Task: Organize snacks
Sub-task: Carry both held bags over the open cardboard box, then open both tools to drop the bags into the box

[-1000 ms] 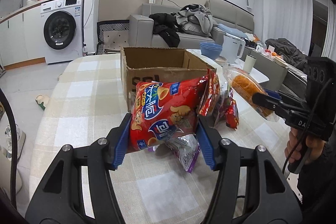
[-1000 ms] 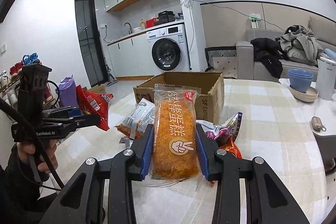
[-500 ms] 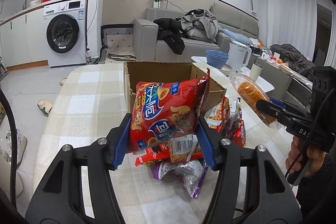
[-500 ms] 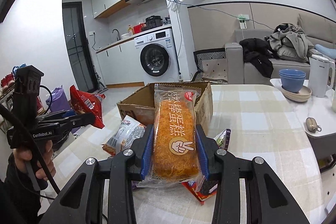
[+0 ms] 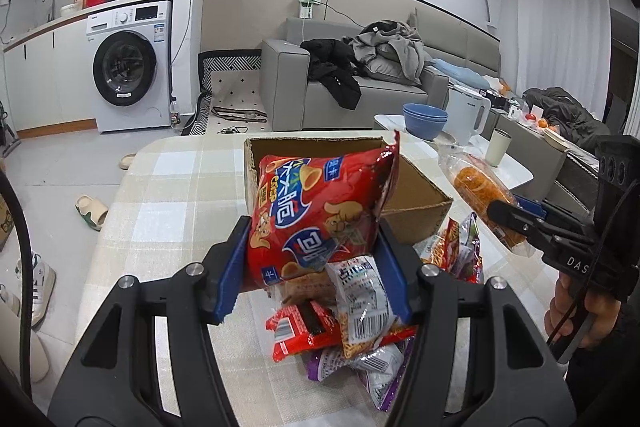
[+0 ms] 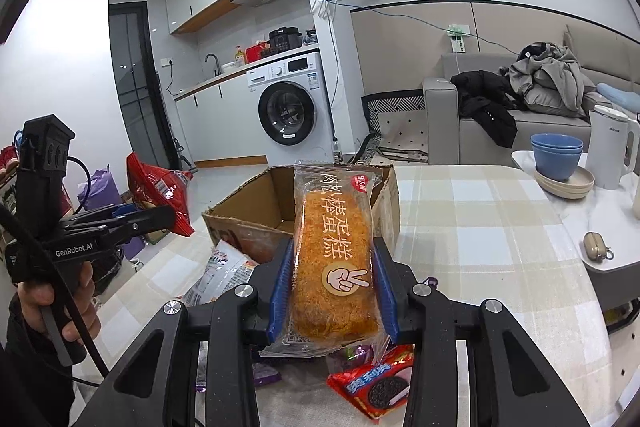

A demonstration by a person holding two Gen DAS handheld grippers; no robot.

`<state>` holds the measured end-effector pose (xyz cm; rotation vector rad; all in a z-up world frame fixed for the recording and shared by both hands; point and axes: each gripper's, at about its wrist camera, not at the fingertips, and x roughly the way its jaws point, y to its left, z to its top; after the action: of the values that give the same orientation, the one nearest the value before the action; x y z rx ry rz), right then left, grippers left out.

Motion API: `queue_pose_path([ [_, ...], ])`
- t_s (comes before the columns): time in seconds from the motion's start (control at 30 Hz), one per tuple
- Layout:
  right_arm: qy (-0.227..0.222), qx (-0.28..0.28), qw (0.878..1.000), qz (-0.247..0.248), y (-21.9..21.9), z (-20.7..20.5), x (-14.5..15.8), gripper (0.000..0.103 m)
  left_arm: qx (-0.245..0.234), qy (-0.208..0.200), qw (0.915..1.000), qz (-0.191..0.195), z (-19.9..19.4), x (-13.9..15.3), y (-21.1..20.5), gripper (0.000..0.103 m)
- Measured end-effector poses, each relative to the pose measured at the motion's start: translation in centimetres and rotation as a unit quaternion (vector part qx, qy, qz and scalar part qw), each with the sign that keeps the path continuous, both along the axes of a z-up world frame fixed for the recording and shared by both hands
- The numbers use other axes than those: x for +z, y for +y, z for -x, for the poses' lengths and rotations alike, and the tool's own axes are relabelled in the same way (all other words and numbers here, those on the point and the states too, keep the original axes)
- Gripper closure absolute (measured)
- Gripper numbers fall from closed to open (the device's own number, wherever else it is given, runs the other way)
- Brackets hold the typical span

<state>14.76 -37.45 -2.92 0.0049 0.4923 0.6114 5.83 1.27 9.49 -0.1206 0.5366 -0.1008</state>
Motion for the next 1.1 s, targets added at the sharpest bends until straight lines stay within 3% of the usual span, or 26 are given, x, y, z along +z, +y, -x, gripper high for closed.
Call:
queue_pose_path([
  [0.67,0.014,0.016,1.000,0.022,1.9,-3.6,0.2,0.065,0.014,0.012,0.9998,0.010,-6.7,0.7,0.2,0.047],
  [1.1,0.023,0.030,0.999,0.030,3.0,-5.3,0.3,0.065,0.010,0.029,0.9995,-0.002,-11.4,0.0,-0.9,0.047],
])
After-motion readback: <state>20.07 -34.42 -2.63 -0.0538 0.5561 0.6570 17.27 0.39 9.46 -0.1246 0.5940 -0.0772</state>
